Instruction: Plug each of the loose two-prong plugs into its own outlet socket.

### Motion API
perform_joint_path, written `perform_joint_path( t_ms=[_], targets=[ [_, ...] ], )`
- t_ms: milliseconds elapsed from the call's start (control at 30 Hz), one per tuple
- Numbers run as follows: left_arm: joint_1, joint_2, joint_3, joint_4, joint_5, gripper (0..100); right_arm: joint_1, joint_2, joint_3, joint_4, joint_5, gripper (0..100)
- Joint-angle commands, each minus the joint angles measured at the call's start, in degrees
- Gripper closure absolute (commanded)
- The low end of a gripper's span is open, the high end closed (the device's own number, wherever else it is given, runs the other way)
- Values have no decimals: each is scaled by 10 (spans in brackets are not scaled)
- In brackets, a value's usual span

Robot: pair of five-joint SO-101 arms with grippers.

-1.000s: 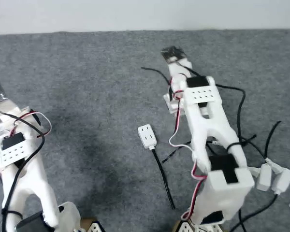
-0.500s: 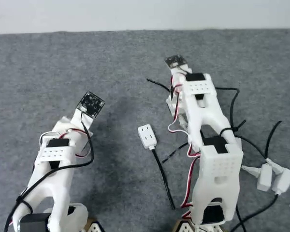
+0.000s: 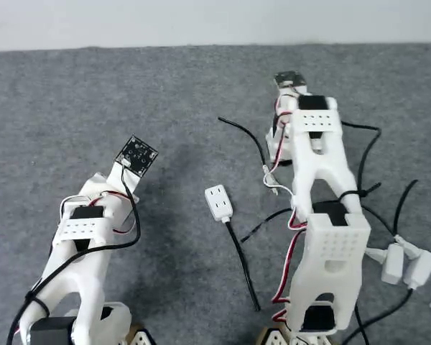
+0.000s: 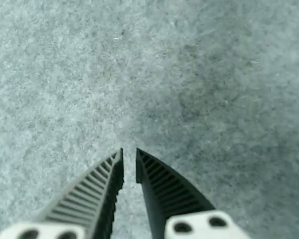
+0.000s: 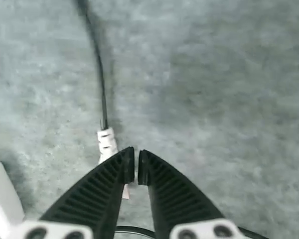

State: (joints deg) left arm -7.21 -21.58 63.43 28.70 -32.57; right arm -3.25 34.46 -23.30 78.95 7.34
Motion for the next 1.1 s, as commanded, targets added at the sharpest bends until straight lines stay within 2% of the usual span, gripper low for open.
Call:
perform_joint_path(
  t_ms=[0, 167, 600, 867, 967, 1067],
  targets=[
    [5, -18, -5, -14, -7, 960, -13, 9, -22, -7, -8, 991],
    [4, -18, -5, -14, -7, 960, -43, 40, -24, 0, -8, 990],
    [4, -18, -5, -15, -7, 960, -51, 25, -25, 22, -8, 990],
    [4, -18, -5, -15, -7, 960, -47, 18, -25, -31, -8, 990],
    [4, -18, -5, -15, -7, 960, -54, 13, -33, -22, -8, 988],
    [5, -18, -5, -15, -7, 960, -64, -1, -34, -8, -8, 941]
  ],
)
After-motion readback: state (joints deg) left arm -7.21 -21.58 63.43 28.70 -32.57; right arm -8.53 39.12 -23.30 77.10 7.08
